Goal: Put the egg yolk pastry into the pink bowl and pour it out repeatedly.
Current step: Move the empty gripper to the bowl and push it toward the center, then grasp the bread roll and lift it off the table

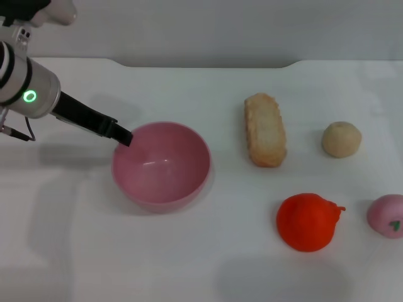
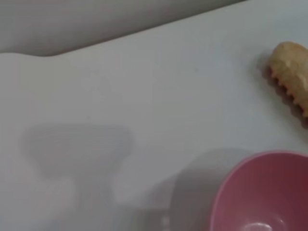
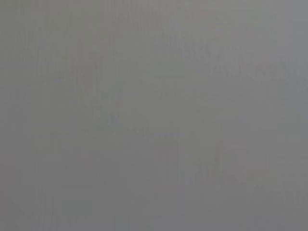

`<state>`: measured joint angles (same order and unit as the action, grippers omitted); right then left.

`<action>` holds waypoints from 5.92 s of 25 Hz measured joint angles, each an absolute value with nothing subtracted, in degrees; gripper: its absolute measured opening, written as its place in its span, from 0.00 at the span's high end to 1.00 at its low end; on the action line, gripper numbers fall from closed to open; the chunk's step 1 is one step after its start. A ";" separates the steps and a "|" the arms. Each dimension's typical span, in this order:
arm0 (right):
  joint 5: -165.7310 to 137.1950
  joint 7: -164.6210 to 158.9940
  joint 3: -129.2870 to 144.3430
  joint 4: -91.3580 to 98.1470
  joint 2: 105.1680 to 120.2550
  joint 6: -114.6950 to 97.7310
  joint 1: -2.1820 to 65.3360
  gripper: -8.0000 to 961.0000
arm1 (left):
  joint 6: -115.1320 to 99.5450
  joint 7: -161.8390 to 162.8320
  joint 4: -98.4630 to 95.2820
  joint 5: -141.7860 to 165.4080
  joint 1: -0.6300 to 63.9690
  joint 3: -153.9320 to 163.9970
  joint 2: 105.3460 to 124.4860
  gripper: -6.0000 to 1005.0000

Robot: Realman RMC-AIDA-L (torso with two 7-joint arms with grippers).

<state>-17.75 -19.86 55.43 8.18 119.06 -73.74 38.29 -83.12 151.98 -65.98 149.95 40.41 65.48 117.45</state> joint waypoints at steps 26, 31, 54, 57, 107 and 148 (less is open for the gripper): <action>-17.76 -19.86 55.09 8.47 119.03 -73.40 38.38 0.24 | -74.33 151.52 -55.59 148.78 40.31 68.33 117.93 0.30; -17.75 -19.86 55.11 8.62 119.00 -72.58 38.56 0.24 | -73.36 151.52 -55.31 148.79 40.17 68.49 117.95 0.30; -17.17 -19.86 54.88 8.71 118.99 -72.32 38.68 0.24 | -71.40 149.70 -55.49 149.41 40.16 72.43 117.59 0.90; -17.19 -22.32 54.66 10.06 118.88 -72.32 38.28 0.24 | -70.97 149.65 -55.66 149.38 40.12 72.03 117.60 0.92; -166.71 -137.90 53.78 46.47 118.25 -72.28 52.91 0.30 | -71.95 139.72 -58.29 149.07 50.19 58.70 116.94 0.95; -167.02 -139.22 54.14 41.39 118.22 -63.31 50.38 0.45 | -72.01 139.74 -57.87 148.71 50.10 58.62 117.77 0.95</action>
<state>-167.02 -139.22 54.14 41.39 118.22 -63.31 50.38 -72.01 139.74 -57.87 148.71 50.10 58.62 117.77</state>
